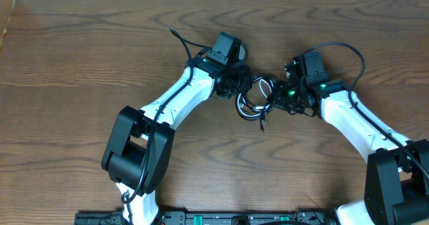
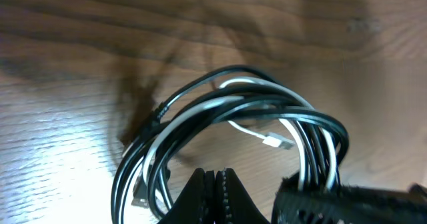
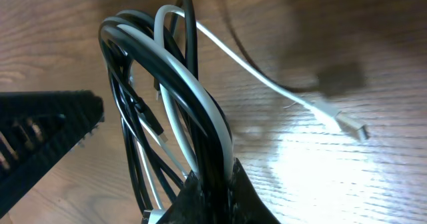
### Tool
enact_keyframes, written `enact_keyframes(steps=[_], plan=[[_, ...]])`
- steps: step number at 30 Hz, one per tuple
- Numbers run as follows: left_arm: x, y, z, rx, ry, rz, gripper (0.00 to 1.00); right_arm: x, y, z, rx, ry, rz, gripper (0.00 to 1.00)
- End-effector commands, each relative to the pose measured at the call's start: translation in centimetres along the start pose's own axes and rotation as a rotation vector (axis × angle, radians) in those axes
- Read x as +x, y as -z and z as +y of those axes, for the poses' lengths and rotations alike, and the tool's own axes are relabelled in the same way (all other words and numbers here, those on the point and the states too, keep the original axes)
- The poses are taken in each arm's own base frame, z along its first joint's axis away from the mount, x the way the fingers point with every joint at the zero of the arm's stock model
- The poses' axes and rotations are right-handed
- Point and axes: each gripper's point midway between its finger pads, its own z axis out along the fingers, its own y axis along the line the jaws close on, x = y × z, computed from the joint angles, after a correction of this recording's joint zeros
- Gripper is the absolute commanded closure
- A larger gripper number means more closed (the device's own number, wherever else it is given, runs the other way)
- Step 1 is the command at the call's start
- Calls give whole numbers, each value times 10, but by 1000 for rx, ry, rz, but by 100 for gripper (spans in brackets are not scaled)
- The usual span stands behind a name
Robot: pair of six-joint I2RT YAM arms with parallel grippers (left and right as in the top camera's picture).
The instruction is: Untangle cables
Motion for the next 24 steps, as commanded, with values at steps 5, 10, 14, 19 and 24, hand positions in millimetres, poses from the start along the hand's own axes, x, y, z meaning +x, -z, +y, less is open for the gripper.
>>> enact_keyframes(steps=[5, 10, 14, 19, 24], plan=[[-5, 0, 13, -89, 19, -44, 93, 2, -2, 5, -2, -9, -1, 99], [-5, -3, 16, -130, 23, -65, 90, 3, -2, 7, -10, -6, 2, 99], [0, -10, 12, -138, 16, -62, 83, 3, -2, 7, -10, -5, 3, 99], [5, -20, 17, -196, -3, -71, 77, 3, -2, 7, -10, -5, 2, 99], [6, -26, 36, -265, 19, -69, 77, 4, -2, 7, -8, -6, 6, 99]])
